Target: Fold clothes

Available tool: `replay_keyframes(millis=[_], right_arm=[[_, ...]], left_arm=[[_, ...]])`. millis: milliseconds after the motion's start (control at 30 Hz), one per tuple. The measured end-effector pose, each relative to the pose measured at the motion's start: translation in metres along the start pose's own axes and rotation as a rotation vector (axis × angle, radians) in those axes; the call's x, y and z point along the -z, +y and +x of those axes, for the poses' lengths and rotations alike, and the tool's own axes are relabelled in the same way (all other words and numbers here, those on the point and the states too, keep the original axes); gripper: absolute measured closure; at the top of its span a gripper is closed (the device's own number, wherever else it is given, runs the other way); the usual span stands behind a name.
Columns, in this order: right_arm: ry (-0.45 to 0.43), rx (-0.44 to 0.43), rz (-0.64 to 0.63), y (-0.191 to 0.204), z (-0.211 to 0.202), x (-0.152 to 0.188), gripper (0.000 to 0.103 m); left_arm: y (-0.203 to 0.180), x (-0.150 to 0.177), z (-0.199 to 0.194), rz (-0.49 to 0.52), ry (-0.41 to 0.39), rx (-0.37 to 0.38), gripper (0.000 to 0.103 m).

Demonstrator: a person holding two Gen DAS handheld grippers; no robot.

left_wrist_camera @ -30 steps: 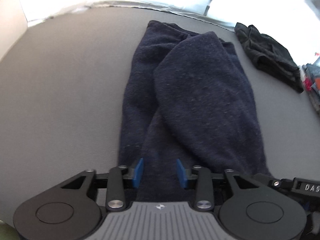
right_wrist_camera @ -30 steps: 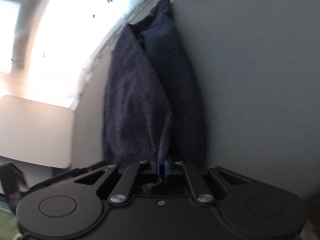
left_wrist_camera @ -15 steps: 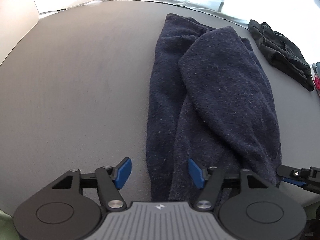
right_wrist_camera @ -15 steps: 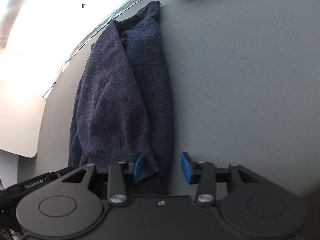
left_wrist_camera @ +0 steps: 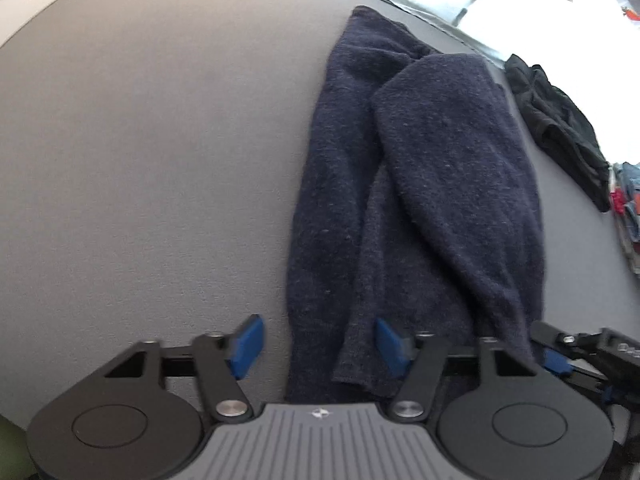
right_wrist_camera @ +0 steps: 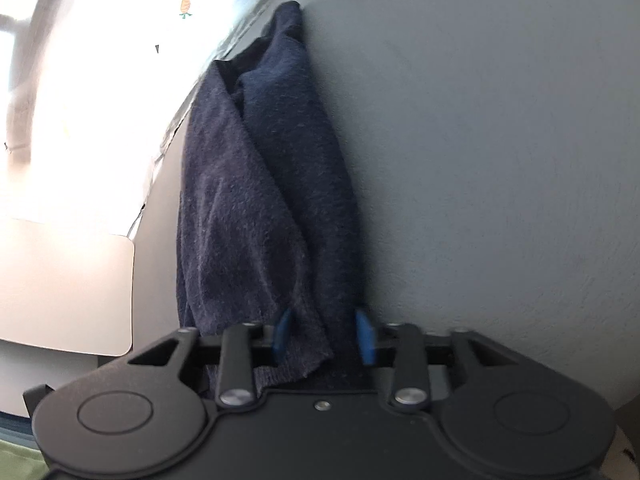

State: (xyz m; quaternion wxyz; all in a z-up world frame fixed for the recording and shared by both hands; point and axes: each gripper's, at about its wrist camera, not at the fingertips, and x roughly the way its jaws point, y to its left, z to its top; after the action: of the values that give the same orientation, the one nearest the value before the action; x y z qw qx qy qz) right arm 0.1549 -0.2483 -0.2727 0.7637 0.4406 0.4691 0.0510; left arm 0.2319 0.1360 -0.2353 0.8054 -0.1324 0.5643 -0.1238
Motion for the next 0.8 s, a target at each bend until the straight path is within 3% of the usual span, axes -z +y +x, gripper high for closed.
replay_keyframes(millis=[167,267,400,467,567,700,800], right_arm=[[0.009,-0.056,0.0,0.003,-0.008,-0.002,0.088],[0.014,-0.109,-0.014,0.007,-0.026,-0.004,0.092],[0.019,-0.185,0.027,0.011,-0.06,-0.012,0.092],[0.013,-0.24,0.039,0.017,-0.079,-0.015,0.092],[-0.017,-0.302,0.063,0.021,-0.093,-0.02,0.092],[-0.033,-0.298,0.159,0.013,-0.073,-0.032,0.092],[-0.071,-0.361,0.186,0.018,-0.066,-0.043,0.092]], left_arm=[[-0.013,-0.001,-0.009,0.041,-0.027,-0.018,0.084],[-0.022,0.0,-0.029,0.07,-0.057,0.009,0.087],[-0.023,-0.006,-0.072,0.018,-0.064,0.12,0.089],[-0.029,-0.01,-0.101,0.02,-0.115,0.176,0.089],[-0.039,-0.016,-0.114,0.044,-0.167,0.173,0.089],[-0.031,-0.028,-0.087,-0.073,-0.136,0.164,0.089],[-0.037,-0.043,-0.092,-0.056,-0.206,0.161,0.089]])
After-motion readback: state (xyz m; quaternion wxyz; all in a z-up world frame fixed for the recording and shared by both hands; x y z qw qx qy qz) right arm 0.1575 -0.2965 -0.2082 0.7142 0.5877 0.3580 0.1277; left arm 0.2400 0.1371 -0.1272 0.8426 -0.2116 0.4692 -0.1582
